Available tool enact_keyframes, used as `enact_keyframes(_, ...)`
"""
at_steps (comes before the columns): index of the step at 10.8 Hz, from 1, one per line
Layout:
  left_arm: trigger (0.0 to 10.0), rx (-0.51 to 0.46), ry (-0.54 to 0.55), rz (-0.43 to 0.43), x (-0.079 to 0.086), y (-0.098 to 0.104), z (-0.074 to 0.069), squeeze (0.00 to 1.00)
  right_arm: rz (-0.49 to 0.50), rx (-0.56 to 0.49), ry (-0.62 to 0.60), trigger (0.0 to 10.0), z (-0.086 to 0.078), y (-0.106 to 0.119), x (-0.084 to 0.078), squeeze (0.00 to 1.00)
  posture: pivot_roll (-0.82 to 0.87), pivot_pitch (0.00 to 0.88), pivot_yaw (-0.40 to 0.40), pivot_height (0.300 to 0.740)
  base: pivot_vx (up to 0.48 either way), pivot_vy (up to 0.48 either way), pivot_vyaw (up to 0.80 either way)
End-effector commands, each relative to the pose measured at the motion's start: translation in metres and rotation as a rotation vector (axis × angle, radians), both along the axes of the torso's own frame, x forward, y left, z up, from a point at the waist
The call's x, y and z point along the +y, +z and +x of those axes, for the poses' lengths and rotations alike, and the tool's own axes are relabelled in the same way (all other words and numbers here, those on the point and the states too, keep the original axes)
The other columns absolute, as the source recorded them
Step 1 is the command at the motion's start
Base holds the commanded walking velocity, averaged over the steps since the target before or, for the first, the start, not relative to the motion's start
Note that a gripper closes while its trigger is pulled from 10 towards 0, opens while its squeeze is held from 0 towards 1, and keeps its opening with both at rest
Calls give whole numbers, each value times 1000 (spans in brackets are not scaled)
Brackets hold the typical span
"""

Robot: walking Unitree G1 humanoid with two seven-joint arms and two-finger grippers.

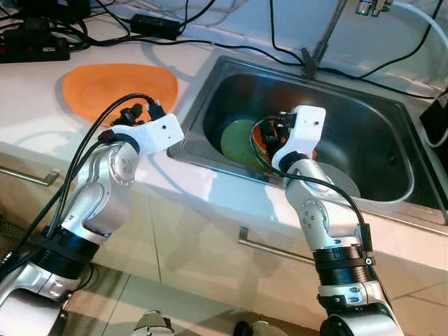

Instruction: Kitchen organization

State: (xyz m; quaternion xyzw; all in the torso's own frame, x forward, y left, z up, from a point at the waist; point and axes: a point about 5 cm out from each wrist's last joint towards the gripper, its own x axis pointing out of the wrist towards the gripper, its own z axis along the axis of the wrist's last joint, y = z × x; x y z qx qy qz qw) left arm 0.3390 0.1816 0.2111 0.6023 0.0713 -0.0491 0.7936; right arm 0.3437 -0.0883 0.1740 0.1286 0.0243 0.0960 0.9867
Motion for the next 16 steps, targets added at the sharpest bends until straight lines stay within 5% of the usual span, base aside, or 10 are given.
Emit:
enact_keyframes(1,10000,40,3,33,1,-7,1,0,4,3,-15,10000,-2,0,-5,0,81,61,-154,740,0,0,0)
enact_keyframes(8,10000,81,40,149,13,-15,37,0,1,17,-22,10000,-4,2,-5,0,48,79,-135,740,0,0,0)
enact_keyframes(12,10000,175,9,-224,4,-12,37,0,-4,18,-19,10000,-3,3,-7,0,54,87,-145,740,0,0,0)
enact_keyframes(14,10000,126,19,-188,13,12,40,0,-5,20,-18,10000,-3,3,-6,0,60,85,-143,740,0,0,0)
enact_keyframes(15,10000,115,9,-207,15,17,40,1000,-4,20,-19,10000,-3,3,-6,0,59,83,-140,740,0,0,0)
enact_keyframes(16,10000,112,1,-208,13,19,39,1000,-5,20,-21,10000,-3,2,-7,0,59,81,-140,740,0,0,0)
